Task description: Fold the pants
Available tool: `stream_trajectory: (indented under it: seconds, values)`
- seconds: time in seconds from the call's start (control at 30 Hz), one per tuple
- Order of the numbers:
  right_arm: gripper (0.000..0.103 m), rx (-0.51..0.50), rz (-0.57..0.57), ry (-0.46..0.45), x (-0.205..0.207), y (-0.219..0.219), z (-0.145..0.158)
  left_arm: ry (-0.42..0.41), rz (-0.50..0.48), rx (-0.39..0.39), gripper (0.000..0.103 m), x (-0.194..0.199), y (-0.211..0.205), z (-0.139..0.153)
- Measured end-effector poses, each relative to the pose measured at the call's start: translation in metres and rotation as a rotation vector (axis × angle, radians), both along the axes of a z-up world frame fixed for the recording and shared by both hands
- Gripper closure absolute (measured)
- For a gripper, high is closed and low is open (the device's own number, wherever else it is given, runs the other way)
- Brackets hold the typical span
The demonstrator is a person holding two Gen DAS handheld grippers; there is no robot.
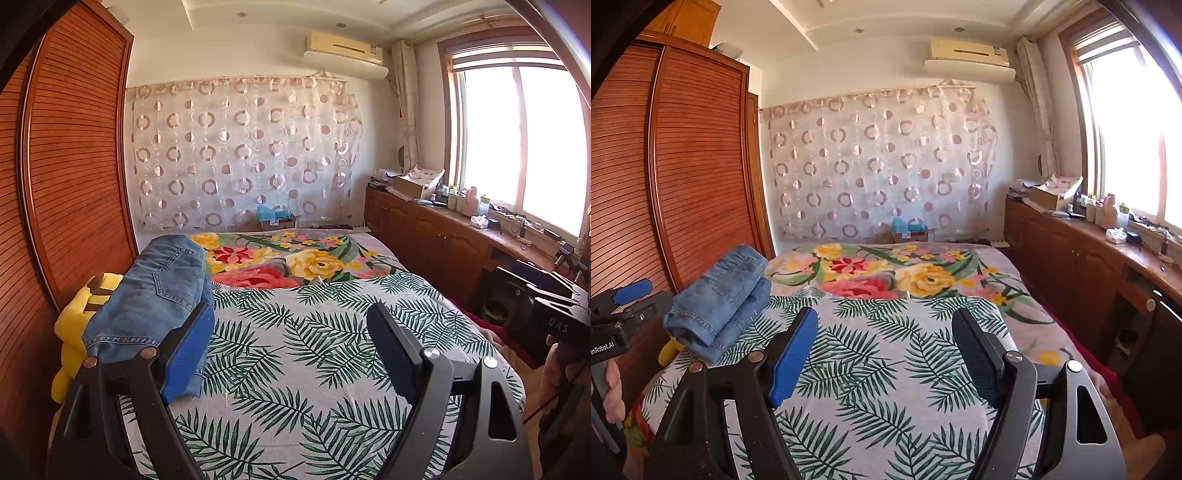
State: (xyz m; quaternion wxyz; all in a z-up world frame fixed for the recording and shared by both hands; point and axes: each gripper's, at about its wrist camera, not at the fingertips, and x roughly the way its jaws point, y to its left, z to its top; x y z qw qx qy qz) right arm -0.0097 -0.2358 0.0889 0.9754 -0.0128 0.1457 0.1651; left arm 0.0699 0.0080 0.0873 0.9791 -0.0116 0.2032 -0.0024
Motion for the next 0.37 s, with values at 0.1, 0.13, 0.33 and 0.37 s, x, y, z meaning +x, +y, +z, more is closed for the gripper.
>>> stream_trajectory:
  seconds: [0.1,0.13,0.33,0.37]
  values:
    - [0.026,0.001,-0.002,0.001,0.0,0.0002,0.0009,0.0,-0.001,-0.001,0.018,-0.0002,-0.0003,0.0003]
    - [0.026,0.001,-0.002,0.0,-0.0003,0.0003,0.0002,-0.001,-0.001,-0.001,0.018,-0.0001,0.0,-0.0001]
    - [0.026,0.001,-0.004,0.0,-0.0013,0.0002,-0.0006,-0.001,-0.001,-0.001,0.018,-0.0002,0.0001,-0.0006]
    - [0.026,0.001,-0.004,0.0,-0.0012,0.0,-0.0003,0.0,-0.001,-0.001,0.018,-0.0001,0.0002,-0.0007]
